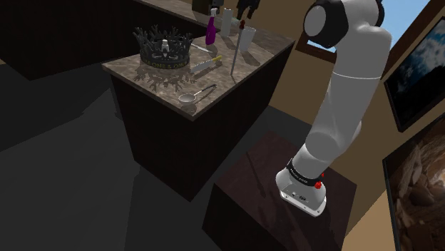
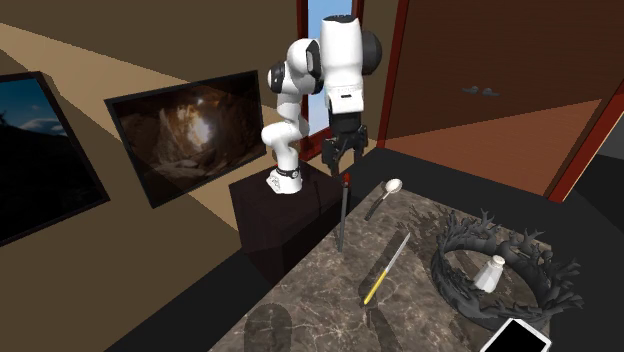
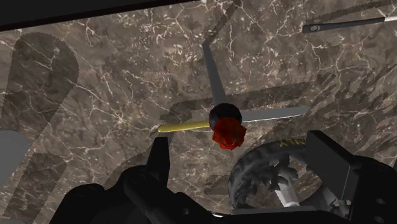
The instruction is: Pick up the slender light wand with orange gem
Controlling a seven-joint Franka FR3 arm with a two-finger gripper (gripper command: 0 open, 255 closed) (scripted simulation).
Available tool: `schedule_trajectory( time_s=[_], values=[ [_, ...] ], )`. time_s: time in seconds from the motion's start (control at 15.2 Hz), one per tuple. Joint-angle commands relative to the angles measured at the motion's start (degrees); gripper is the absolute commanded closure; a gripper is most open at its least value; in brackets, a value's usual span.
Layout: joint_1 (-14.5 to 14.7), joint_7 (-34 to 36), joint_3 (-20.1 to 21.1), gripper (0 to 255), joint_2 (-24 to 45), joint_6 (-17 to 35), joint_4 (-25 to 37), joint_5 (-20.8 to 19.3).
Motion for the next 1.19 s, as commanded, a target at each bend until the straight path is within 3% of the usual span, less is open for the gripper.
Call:
schedule_trajectory(
  time_s=[0.0,0.46,0.53,1.12],
  values=[
    [-0.10,-0.31,0.04,0,0.38,1.28,-0.78,0.27],
    [0.86,-0.42,0.12,0,-1.60,6.60,-7.98,-0.49],
    [0.84,-0.46,0.10,255,-1.69,6.61,-8.08,-0.51],
    [0.85,-0.42,0.12,255,-1.59,6.59,-7.96,-0.48]
  ],
)
